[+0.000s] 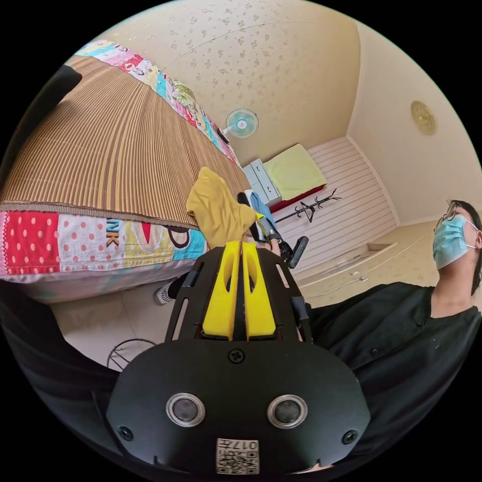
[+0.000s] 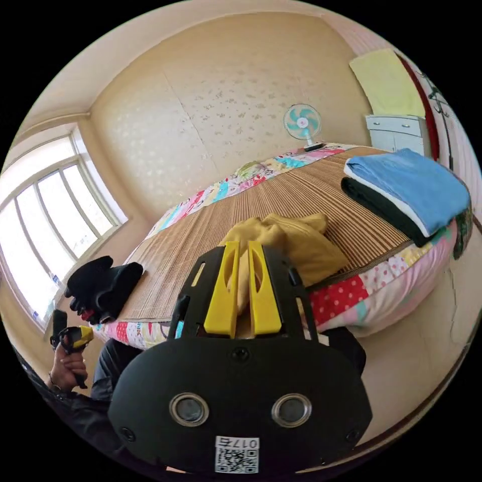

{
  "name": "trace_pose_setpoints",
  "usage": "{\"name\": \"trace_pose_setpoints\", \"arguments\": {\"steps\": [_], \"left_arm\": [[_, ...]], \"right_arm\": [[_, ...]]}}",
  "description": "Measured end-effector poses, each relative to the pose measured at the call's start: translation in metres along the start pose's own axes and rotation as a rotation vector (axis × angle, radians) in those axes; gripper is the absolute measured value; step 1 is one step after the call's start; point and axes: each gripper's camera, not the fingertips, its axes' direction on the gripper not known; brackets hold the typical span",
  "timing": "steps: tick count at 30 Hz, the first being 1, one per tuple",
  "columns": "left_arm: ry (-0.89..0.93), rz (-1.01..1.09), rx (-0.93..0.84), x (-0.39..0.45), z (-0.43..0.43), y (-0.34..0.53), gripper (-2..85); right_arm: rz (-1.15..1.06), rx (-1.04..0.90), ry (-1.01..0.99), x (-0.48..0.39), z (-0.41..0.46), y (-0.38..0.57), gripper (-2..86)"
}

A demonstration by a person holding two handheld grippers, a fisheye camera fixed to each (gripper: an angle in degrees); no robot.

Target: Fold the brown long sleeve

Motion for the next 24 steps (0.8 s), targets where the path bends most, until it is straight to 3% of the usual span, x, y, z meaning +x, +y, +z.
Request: {"name": "trace_pose_setpoints", "arguments": {"steps": [3,5,7,9,13,18,21,24], "left_arm": [[-0.005,-0.011,-0.012,-0.005,0.003,0.000,-0.3],[0.014,-0.023,-0.017,-0.008,0.008,-0.004,1.7],[0.022,-0.034,-0.026,-0.009,0.011,-0.008,4.6],[0.015,-0.030,-0.036,-0.006,0.013,-0.014,6.8],[0.016,0.011,-0.007,0.010,0.001,-0.033,8.4],[0.069,0.051,0.018,0.019,-0.009,-0.058,13.3],[0.290,-0.070,0.031,-0.014,-0.014,-0.065,15.5],[0.317,-0.124,-0.195,-0.033,0.000,-0.058,15.9]], "right_arm": [[0.123,-0.116,-0.048,0.058,0.008,-0.028,9.3],[0.123,-0.206,-0.219,0.081,0.020,-0.037,10.8],[0.133,-0.332,-0.195,0.088,0.035,-0.036,10.3],[0.055,-0.332,-0.184,0.082,0.026,-0.032,7.3],[-0.281,-0.102,-0.606,0.021,-0.048,-0.024,3.7],[-0.569,-0.292,-0.884,-0.066,-0.057,0.014,3.1],[-0.698,-0.416,-1.013,-0.090,-0.055,0.054,2.8],[-0.705,-0.512,-1.142,-0.093,-0.061,0.082,2.5]]}}
